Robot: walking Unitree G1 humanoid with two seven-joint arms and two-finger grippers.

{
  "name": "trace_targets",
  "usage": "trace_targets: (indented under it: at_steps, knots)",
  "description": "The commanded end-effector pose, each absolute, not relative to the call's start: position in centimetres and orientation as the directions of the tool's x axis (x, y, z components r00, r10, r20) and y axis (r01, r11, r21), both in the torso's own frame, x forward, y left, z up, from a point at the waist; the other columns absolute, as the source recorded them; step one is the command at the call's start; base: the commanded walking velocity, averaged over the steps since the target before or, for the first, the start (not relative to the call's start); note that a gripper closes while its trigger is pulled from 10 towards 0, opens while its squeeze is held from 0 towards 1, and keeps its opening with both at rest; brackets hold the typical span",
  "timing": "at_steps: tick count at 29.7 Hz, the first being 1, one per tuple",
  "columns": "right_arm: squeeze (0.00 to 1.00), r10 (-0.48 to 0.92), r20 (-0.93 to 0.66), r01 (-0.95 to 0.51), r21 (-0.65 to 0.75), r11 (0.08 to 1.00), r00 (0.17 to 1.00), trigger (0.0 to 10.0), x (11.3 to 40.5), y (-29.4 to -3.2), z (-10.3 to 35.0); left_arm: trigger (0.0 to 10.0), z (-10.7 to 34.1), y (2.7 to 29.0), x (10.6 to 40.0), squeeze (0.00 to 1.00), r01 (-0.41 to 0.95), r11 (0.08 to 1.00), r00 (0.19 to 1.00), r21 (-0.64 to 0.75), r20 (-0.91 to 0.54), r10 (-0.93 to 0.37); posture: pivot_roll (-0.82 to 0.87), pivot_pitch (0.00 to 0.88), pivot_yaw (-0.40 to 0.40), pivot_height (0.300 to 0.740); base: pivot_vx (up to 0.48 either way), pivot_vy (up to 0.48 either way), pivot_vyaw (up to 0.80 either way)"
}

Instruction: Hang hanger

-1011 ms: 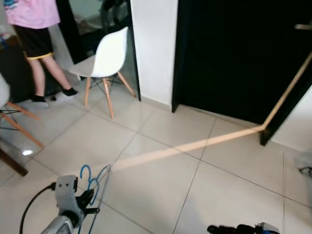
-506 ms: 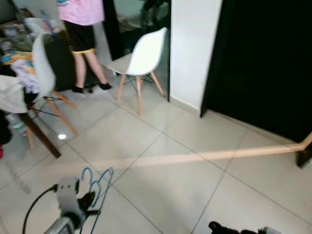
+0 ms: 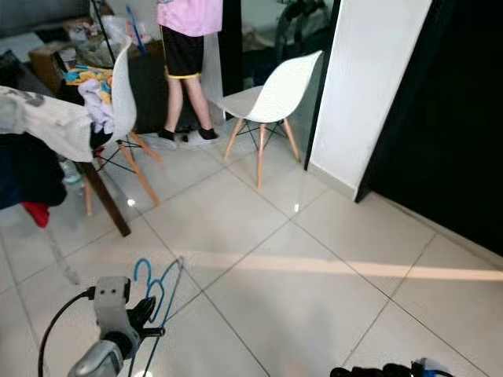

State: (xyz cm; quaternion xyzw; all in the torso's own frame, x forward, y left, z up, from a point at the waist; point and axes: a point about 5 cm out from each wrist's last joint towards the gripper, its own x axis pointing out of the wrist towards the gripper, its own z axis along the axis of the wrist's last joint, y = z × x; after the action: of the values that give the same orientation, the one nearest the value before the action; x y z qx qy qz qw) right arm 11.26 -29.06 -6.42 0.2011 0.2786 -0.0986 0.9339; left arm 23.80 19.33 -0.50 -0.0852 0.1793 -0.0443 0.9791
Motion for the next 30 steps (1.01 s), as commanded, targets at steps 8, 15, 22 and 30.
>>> trace_targets:
  at_steps: [8, 15, 22, 30]
  knots:
    - [0.00, -0.073, -0.554, 0.295, 0.323, 0.899, 0.829, 10.0, 10.5, -29.5, -6.3, 10.0, -1.2, 19.9, 22.6, 0.00, 0.044, 0.983, 0.921, -0.177, -0.375, -0.108, -0.06, 0.115, -0.031, 0.740, 0.000, 0.000, 0.66]
    - [0.00, -0.074, -0.555, 0.297, 0.322, 0.899, 0.829, 10.0, 10.1, -29.6, -6.3, 10.0, -0.7, 19.3, 22.7, 0.00, 0.048, 0.983, 0.925, -0.176, -0.365, -0.110, -0.06, 0.119, -0.032, 0.740, 0.000, 0.000, 0.66]
    - [0.00, -0.069, -0.550, 0.285, 0.318, 0.904, 0.833, 10.0, 9.5, -29.9, -6.2, 10.0, -0.1, 18.8, 22.9, 0.00, 0.068, 0.980, 0.923, -0.185, -0.360, -0.132, -0.05, 0.114, -0.031, 0.740, 0.000, 0.000, 0.66]
    - [0.00, -0.036, -0.460, 0.190, 0.294, 0.937, 0.887, 10.0, 11.4, -29.9, -5.1, 10.0, 1.5, 19.4, 24.4, 0.00, 0.152, 0.987, 0.936, -0.057, -0.312, -0.162, -0.04, 0.093, -0.028, 0.740, 0.000, 0.000, 0.65]
